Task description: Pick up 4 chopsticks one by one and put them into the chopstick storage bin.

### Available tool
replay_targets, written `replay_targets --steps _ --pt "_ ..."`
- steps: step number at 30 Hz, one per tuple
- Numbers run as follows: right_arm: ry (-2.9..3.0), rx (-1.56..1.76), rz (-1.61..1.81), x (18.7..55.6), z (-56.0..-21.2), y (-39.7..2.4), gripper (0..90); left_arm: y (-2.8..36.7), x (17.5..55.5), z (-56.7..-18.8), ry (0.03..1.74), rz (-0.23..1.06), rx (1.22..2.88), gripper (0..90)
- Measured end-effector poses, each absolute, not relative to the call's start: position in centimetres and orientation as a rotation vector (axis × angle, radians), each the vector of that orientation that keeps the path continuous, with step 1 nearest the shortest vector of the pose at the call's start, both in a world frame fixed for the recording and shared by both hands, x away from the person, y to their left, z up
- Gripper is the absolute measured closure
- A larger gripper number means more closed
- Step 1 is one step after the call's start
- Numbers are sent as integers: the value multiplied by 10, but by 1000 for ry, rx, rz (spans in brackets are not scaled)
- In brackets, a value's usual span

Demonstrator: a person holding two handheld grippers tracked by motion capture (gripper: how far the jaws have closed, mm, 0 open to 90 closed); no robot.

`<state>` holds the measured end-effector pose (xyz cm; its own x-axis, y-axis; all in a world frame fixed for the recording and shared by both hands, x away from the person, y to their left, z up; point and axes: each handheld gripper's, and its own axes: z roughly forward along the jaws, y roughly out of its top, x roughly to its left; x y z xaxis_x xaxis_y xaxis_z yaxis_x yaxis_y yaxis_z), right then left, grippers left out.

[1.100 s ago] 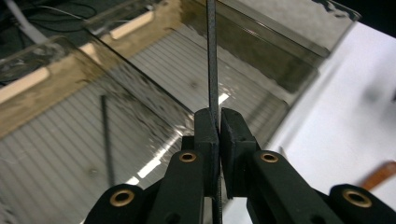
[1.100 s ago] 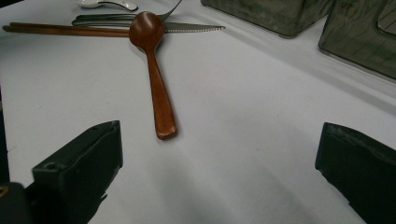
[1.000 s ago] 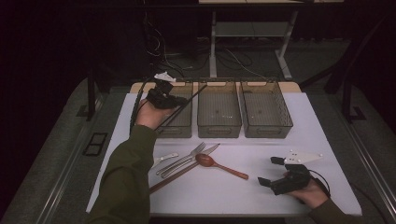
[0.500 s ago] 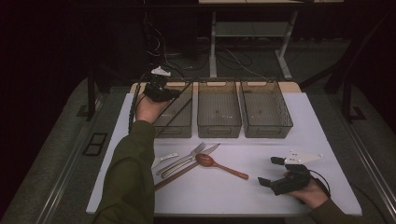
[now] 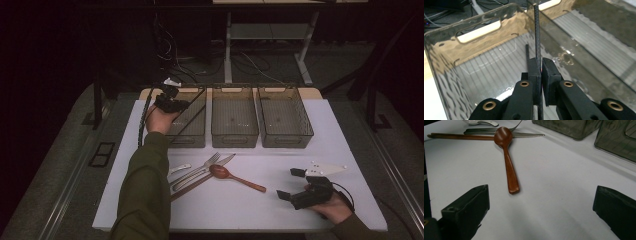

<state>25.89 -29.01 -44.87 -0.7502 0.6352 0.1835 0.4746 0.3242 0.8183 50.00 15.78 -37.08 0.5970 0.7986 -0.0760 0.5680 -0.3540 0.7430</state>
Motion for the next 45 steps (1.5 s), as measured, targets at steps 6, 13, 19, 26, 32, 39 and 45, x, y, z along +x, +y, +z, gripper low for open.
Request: replay_targets --steps 6,13,19,26,32,39,45 --pt "2411 1025 1401 259 -449 -290 6 157 504 -377 1124 389 2071 851" --pt "2412 1023 1403 259 -449 -290 6 156 506 -383 1145 388 2086 748" --pt "2413 1021 1402 259 -449 -290 6 154 504 -376 1125 400 2071 633" --pt "2413 1019 1401 259 -449 -289 6 155 498 -368 1091 388 2071 522" --pt "2415 1020 1397 259 -449 -289 6 152 490 -358 1034 386 2075 447" --pt "2415 1019 1397 259 -449 -289 6 150 477 -347 970 350 2060 383" --pt "2411 1024 1400 259 -449 -289 6 150 460 -340 921 326 2023 355"
